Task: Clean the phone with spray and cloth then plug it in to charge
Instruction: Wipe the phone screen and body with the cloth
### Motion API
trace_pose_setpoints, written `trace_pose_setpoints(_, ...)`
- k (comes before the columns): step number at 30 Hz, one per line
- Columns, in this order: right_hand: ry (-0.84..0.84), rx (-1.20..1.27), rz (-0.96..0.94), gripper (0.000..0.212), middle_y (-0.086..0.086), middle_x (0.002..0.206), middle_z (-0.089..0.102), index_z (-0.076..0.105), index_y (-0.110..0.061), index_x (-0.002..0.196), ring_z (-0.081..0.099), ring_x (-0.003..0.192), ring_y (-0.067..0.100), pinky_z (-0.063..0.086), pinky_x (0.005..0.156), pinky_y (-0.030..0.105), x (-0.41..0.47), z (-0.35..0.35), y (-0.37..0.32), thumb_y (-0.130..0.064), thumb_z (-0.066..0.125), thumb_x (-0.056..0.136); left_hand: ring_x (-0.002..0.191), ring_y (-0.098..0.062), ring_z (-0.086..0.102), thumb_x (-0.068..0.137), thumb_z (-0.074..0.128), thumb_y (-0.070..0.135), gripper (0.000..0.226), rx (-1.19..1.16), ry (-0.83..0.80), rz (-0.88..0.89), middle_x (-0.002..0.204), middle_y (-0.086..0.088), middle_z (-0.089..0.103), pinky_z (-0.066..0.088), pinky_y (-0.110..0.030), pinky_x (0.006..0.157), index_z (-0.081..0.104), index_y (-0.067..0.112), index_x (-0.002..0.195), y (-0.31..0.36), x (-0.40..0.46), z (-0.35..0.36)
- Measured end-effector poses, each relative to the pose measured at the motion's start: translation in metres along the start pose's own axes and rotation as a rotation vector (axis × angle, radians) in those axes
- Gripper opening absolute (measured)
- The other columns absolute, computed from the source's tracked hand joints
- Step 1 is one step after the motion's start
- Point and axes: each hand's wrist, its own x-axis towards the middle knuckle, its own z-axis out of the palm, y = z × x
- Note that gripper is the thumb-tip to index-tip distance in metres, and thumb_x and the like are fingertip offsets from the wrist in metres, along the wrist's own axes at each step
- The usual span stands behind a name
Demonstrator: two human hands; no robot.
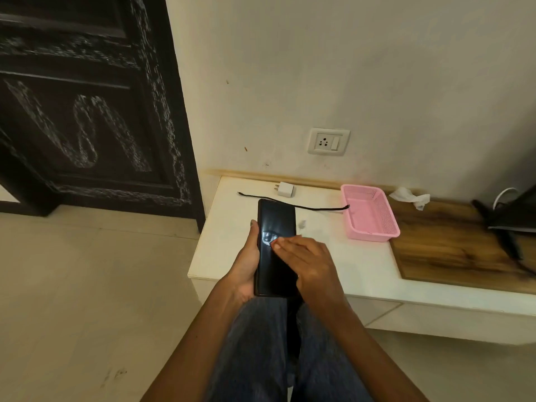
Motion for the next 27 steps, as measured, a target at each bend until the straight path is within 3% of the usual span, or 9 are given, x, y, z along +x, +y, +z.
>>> trace_pose_setpoints(3, 0.042, -0.001, 0.138, 0.046, 0.013, 0.103, 0.071, 0.071, 0.002, 0.102, 0.067, 0.095, 0.03, 0.053, 0.083, 0.039, 0.011, -0.001, 0.004, 0.022, 0.066, 0.061, 0.092, -0.024, 0.071, 0.08, 0.032, 0.078, 0.07, 0.013, -0.016, 0.004, 0.101, -0.011, 0.074, 0.059, -0.032, 0.07, 0.078, 0.027, 0.093, -0.004, 0.0, 0.005)
trace_pose_setpoints(8, -0.025, 0.043, -0.018, 0.043, 0.012, 0.108, 0.07, 0.068, 0.001, 0.107, 0.065, 0.102, 0.028, 0.051, 0.088, 0.037, -0.004, -0.001, -0.012, 0.014, 0.068, 0.066, 0.104, -0.025, 0.067, 0.079, 0.031, 0.079, 0.082, -0.005, -0.036, -0.001, 0.117, -0.015, 0.068, 0.057, -0.035, 0.085, 0.072, 0.015, 0.11, 0.0, 0.001, 0.002)
trace_pose_setpoints(10, -0.021, 0.043, 0.004, 0.047, 0.01, 0.107, 0.071, 0.07, 0.0, 0.105, 0.065, 0.1, 0.027, 0.052, 0.085, 0.036, 0.001, -0.005, -0.004, 0.019, 0.061, 0.063, 0.095, -0.025, 0.07, 0.079, 0.032, 0.078, 0.076, -0.026, -0.049, -0.008, 0.107, -0.014, 0.072, 0.06, -0.036, 0.075, 0.076, 0.019, 0.099, -0.002, 0.0, 0.002)
trace_pose_setpoints(13, 0.036, 0.033, 0.16, 0.051, 0.014, 0.102, 0.072, 0.071, 0.003, 0.1, 0.067, 0.093, 0.03, 0.052, 0.083, 0.039, 0.013, -0.005, 0.004, 0.026, 0.067, 0.055, 0.087, -0.022, 0.072, 0.079, 0.033, 0.078, 0.068, -0.011, -0.058, -0.01, 0.094, -0.009, 0.076, 0.059, -0.031, 0.065, 0.079, 0.029, 0.085, -0.006, 0.0, 0.006)
trace_pose_setpoints(15, 0.059, 0.028, 0.164, 0.045, 0.014, 0.102, 0.071, 0.071, 0.003, 0.101, 0.067, 0.095, 0.03, 0.052, 0.084, 0.034, 0.012, -0.002, -0.006, 0.023, 0.066, 0.06, 0.093, -0.024, 0.071, 0.079, 0.035, 0.077, 0.071, -0.021, -0.041, -0.023, 0.102, -0.012, 0.074, 0.059, -0.033, 0.073, 0.077, 0.023, 0.096, -0.004, 0.0, 0.008)
trace_pose_setpoints(18, 0.003, 0.033, 0.014, 0.031, 0.012, 0.104, 0.071, 0.07, 0.001, 0.102, 0.067, 0.098, 0.026, 0.053, 0.083, 0.033, -0.001, 0.0, -0.022, 0.005, 0.058, 0.074, 0.094, -0.023, 0.07, 0.082, 0.033, 0.076, 0.08, -0.044, -0.042, -0.022, 0.103, -0.013, 0.073, 0.055, -0.032, 0.083, 0.071, 0.011, 0.111, -0.002, 0.001, 0.005)
trace_pose_setpoints(20, -0.021, 0.046, -0.017, 0.038, 0.011, 0.104, 0.071, 0.071, 0.001, 0.102, 0.067, 0.097, 0.027, 0.053, 0.083, 0.034, -0.001, -0.004, -0.015, 0.014, 0.065, 0.067, 0.09, -0.024, 0.071, 0.083, 0.034, 0.075, 0.078, -0.071, -0.051, -0.031, 0.099, -0.013, 0.073, 0.057, -0.032, 0.078, 0.073, 0.011, 0.107, -0.004, 0.001, 0.003)
trace_pose_setpoints(24, 0.018, 0.053, 0.185, 0.056, 0.015, 0.101, 0.072, 0.071, 0.004, 0.1, 0.067, 0.092, 0.031, 0.052, 0.083, 0.04, 0.013, -0.006, -0.002, 0.03, 0.066, 0.05, 0.09, -0.026, 0.072, 0.083, 0.036, 0.074, 0.071, -0.075, -0.049, -0.044, 0.101, -0.014, 0.074, 0.059, -0.032, 0.067, 0.078, 0.018, 0.095, -0.006, -0.001, 0.009)
trace_pose_setpoints(27, 0.026, 0.037, 0.104, 0.039, 0.013, 0.103, 0.071, 0.071, 0.003, 0.102, 0.067, 0.096, 0.027, 0.051, 0.086, 0.031, 0.008, -0.003, -0.018, 0.016, 0.059, 0.066, 0.087, -0.026, 0.072, 0.082, 0.039, 0.073, 0.074, -0.103, -0.047, -0.054, 0.097, -0.015, 0.074, 0.059, -0.031, 0.069, 0.075, 0.011, 0.101, -0.001, -0.001, 0.01)
